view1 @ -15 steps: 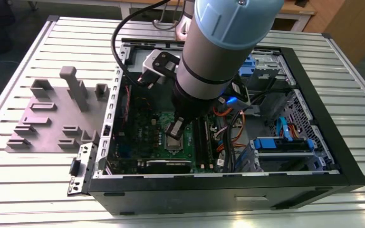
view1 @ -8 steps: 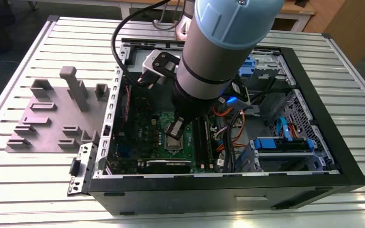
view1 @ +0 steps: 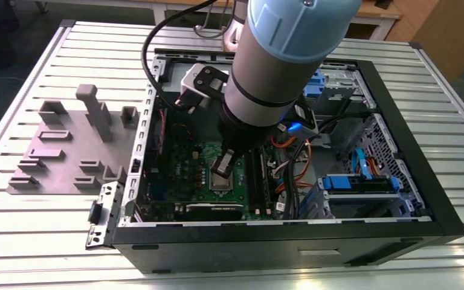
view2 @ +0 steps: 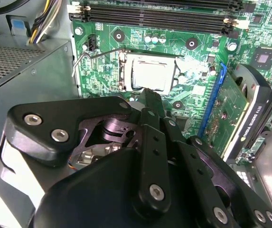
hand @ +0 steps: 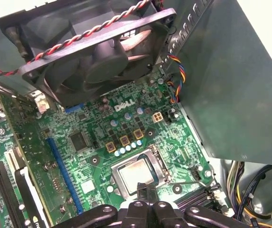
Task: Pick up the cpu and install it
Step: 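Install the first cpu locking lever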
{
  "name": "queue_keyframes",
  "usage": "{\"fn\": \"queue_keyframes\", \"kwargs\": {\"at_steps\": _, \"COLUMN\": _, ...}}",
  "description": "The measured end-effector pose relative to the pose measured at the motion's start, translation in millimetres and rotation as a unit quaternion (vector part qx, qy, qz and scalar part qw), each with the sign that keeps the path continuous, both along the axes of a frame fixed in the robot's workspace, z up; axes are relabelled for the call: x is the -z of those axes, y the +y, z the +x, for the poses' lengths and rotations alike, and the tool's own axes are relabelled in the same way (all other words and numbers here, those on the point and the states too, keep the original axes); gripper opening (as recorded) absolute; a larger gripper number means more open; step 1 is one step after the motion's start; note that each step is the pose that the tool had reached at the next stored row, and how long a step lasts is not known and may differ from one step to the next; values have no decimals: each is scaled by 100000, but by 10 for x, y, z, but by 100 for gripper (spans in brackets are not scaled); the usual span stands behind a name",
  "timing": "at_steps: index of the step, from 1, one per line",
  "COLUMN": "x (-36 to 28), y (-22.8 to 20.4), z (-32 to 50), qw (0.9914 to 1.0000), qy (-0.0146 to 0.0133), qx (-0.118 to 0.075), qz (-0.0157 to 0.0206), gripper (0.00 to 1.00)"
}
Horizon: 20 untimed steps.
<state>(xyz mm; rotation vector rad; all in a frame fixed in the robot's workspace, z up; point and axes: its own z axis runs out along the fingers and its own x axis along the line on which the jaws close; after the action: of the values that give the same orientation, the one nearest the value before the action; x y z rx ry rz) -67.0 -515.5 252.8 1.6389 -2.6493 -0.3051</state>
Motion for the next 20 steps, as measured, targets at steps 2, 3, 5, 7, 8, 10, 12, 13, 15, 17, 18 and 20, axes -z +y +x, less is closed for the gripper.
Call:
{"fn": "queue_keyframes", "kwargs": {"at_steps": 2, "x": 0, "y": 0, "z": 0, "qw": 100000, "qy": 0, "qx": -105, "qz": 1, "gripper": 11}}
{"fn": "queue_keyframes", "kwargs": {"at_steps": 3, "x": 0, "y": 0, "z": 0, "qw": 100000, "qy": 1, "qx": -156, "qz": -3, "gripper": 11}}
{"fn": "queue_keyframes", "kwargs": {"at_steps": 5, "x": 0, "y": 0, "z": 0, "qw": 100000, "qy": 1, "qx": -255, "qz": 2, "gripper": 11}}
{"fn": "queue_keyframes", "kwargs": {"at_steps": 7, "x": 0, "y": 0, "z": 0, "qw": 99999, "qy": 2, "qx": -357, "qz": -1, "gripper": 11}}
{"fn": "queue_keyframes", "kwargs": {"at_steps": 8, "x": 0, "y": 0, "z": 0, "qw": 99999, "qy": 1, "qx": -410, "qz": 1, "gripper": 11}}
{"fn": "queue_keyframes", "kwargs": {"at_steps": 10, "x": 0, "y": 0, "z": 0, "qw": 99999, "qy": 0, "qx": -508, "qz": 0, "gripper": 11}}
{"fn": "queue_keyframes", "kwargs": {"at_steps": 12, "x": 0, "y": 0, "z": 0, "qw": 99998, "qy": 2, "qx": -610, "qz": 0, "gripper": 11}}
{"fn": "queue_keyframes", "kwargs": {"at_steps": 13, "x": 0, "y": 0, "z": 0, "qw": 99998, "qy": 2, "qx": -657, "qz": 0, "gripper": 11}}
{"fn": "queue_keyframes", "kwargs": {"at_steps": 15, "x": 0, "y": 0, "z": 0, "qw": 99997, "qy": 0, "qx": -762, "qz": 0, "gripper": 11}}
{"fn": "queue_keyframes", "kwargs": {"at_steps": 17, "x": 0, "y": 0, "z": 0, "qw": 99996, "qy": 1, "qx": -861, "qz": 0, "gripper": 11}}
{"fn": "queue_keyframes", "kwargs": {"at_steps": 18, "x": 0, "y": 0, "z": 0, "qw": 99996, "qy": 1, "qx": -914, "qz": -1, "gripper": 11}}
{"fn": "queue_keyframes", "kwargs": {"at_steps": 20, "x": 0, "y": 0, "z": 0, "qw": 99995, "qy": 2, "qx": -1011, "qz": -2, "gripper": 11}}
